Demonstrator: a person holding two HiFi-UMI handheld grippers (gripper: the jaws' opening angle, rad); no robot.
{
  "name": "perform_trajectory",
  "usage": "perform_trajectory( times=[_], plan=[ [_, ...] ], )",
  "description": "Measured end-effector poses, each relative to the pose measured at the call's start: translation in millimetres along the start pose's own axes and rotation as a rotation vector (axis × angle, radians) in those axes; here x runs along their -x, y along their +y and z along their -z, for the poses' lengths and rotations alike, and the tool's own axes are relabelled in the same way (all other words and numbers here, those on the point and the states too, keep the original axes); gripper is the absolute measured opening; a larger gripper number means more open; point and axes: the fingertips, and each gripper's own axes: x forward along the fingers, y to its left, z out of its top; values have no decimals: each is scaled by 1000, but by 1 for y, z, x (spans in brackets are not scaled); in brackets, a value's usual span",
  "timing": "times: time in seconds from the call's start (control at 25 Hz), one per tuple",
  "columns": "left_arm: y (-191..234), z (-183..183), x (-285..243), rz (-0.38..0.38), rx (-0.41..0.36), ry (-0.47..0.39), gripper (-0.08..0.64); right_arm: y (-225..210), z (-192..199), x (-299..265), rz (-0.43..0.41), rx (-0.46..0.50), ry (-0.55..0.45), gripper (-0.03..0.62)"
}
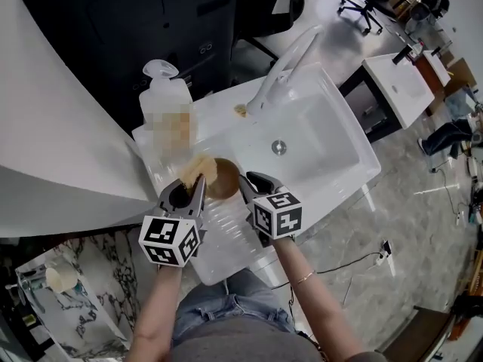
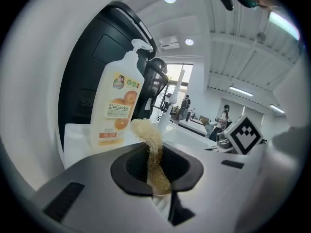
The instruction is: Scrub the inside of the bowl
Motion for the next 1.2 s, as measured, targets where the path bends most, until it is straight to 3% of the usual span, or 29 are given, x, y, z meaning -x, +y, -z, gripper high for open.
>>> perform_trajectory(
  times=[0.48, 0.84, 1.2],
  plan=[
    [19, 5, -28, -12, 33, 35, 44, -9, 16, -38, -69, -52, 122, 77],
    [22, 8, -30, -30, 51, 42, 44, -11, 20, -47, -63, -18, 175, 67],
    [25, 7, -20, -57, 44, 38, 44, -7, 12, -43, -44, 37, 147, 29]
  ],
)
